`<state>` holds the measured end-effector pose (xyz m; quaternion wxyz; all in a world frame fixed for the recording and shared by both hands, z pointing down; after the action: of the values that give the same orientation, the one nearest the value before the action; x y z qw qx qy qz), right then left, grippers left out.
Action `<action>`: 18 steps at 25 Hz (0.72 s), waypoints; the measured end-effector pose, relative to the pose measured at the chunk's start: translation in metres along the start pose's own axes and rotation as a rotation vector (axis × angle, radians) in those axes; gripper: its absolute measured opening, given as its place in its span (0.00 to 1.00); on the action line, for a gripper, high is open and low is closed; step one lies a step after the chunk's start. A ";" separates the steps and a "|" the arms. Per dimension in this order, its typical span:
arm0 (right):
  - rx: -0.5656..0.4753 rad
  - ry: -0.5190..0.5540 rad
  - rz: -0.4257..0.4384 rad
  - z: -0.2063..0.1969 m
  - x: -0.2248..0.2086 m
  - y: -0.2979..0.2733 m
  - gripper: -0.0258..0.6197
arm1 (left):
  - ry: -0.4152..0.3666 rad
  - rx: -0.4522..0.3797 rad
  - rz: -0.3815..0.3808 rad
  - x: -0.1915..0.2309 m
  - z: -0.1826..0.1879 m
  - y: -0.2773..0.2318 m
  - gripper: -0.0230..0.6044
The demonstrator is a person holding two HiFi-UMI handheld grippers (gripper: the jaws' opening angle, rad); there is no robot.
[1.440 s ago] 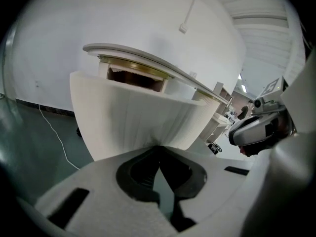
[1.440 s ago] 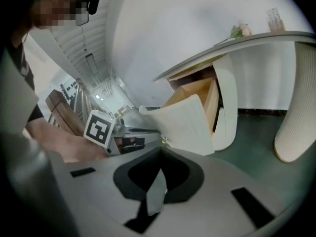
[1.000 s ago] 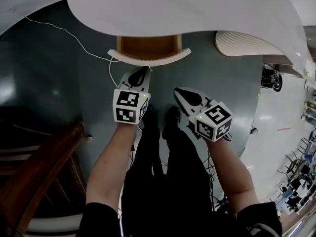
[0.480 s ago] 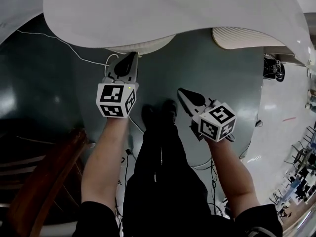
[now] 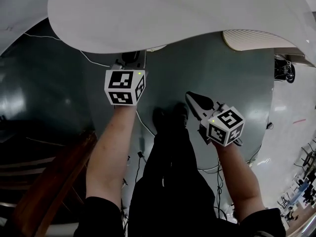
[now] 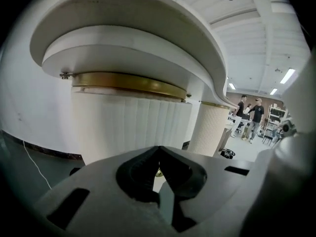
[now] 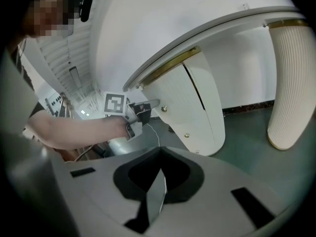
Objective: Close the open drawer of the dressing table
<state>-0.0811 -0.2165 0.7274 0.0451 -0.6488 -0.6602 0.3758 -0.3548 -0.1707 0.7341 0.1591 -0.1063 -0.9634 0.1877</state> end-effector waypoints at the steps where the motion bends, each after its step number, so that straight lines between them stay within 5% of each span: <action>1: 0.007 -0.001 -0.002 -0.002 -0.001 0.001 0.05 | -0.013 -0.004 0.001 0.001 0.001 -0.004 0.05; 10: 0.018 -0.012 -0.050 -0.009 -0.004 0.016 0.05 | 0.001 -0.060 0.007 0.008 0.003 -0.012 0.05; 18: -0.007 -0.008 -0.078 0.025 0.025 0.042 0.05 | 0.121 0.012 0.046 -0.007 0.003 0.026 0.05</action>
<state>-0.0643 -0.2103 0.6754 0.0547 -0.6214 -0.6863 0.3740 -0.3460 -0.1504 0.7194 0.2133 -0.1384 -0.9482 0.1904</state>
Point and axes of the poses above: the fingertips, and each gripper's own axes: y backward along the fingers, x to its left, z out of its top, the point moved 9 cm from there along y, backward along the fingers, and after that the axes turned 8 degrees about y, right-handed, at the moved point
